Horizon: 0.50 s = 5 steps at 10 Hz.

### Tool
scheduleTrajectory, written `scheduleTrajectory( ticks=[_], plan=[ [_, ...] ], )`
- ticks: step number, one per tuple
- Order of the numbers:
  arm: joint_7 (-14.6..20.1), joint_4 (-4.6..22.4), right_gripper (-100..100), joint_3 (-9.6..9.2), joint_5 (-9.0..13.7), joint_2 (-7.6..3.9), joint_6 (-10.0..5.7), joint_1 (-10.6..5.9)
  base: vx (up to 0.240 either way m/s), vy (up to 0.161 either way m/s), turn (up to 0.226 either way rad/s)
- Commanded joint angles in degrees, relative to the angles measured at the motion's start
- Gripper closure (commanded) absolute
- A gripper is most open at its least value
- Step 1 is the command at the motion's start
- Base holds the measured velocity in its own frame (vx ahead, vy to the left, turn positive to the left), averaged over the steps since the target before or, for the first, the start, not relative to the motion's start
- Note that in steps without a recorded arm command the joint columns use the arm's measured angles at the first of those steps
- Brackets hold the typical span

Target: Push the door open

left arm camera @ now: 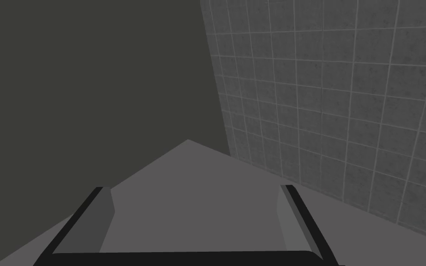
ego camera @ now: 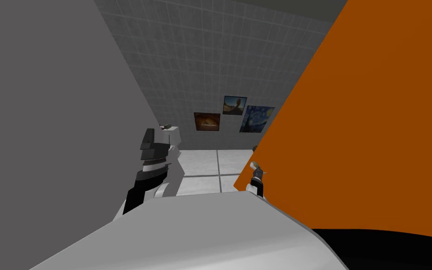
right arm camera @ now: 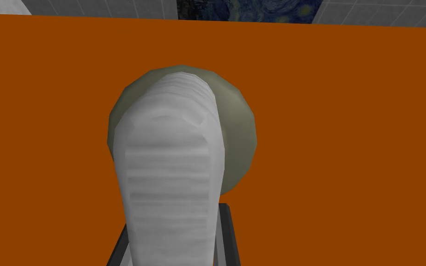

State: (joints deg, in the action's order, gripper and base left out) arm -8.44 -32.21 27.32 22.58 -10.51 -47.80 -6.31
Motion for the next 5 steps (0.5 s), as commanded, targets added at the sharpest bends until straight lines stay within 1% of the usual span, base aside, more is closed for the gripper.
scheduleTrajectory(
  ticks=[1, 2, 4, 5],
  plan=[
    [-0.46, 0.23, 100, 1.56, 1.04, -0.67, -0.04, 0.44, 0.148, -0.039, -0.001],
    [-0.59, 0.27, 100, 1.89, 1.27, -0.73, -0.08, 0.50, 0.182, -0.038, -0.028],
    [-1.09, 0.46, 100, 3.18, 2.16, -0.98, -0.24, 0.69, 0.192, -0.036, -0.046],
    [-1.09, 0.46, 100, 3.18, 2.16, -0.98, -0.24, 0.69, 0.124, -0.028, -0.037]
  ],
)
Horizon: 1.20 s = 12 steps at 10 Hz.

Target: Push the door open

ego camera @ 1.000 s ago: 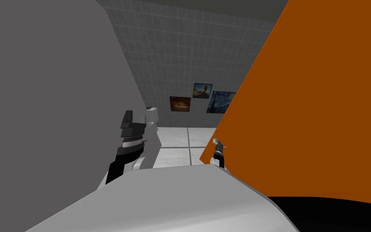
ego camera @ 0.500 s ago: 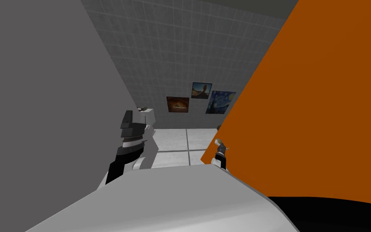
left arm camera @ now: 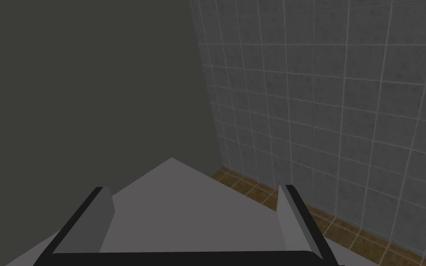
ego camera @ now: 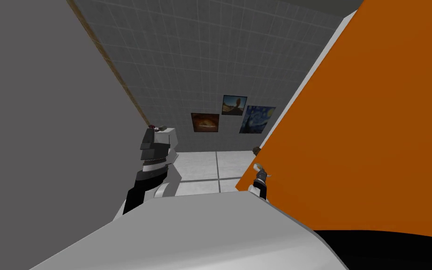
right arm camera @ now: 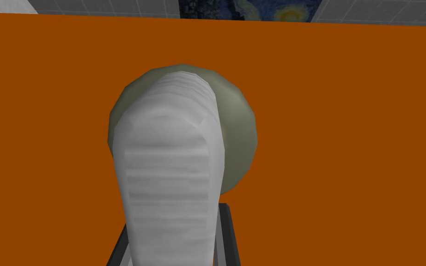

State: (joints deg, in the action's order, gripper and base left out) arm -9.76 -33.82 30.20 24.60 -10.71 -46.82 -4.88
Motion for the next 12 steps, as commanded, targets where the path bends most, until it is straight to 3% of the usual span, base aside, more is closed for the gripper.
scheduleTrajectory(
  ticks=[1, 2, 4, 5, 7, 11, 12],
  plan=[
    [0.22, 2.06, 100, 0.29, 0.13, -0.79, -1.22, -0.74, 0.054, -0.029, -0.008],
    [-0.25, 2.24, 100, 1.50, 0.96, -1.03, -1.37, -0.55, 0.132, -0.050, -0.024],
    [-0.36, 2.27, 100, 1.78, 1.15, -1.08, -1.40, -0.51, 0.167, -0.023, -0.048],
    [-0.77, 2.42, 100, 2.83, 1.88, -1.28, -1.54, -0.35, 0.167, -0.011, -0.049],
    [-0.77, 2.42, 100, 2.83, 1.88, -1.28, -1.54, -0.35, 0.109, -0.020, -0.026],
    [-1.45, 2.67, 100, 4.55, 3.06, -1.62, -1.75, -0.09, 0.146, -0.014, -0.042],
    [-1.86, 1.73, 100, 4.65, 3.12, -1.15, -0.99, 0.51, 0.042, -0.018, -0.020]
  ],
)
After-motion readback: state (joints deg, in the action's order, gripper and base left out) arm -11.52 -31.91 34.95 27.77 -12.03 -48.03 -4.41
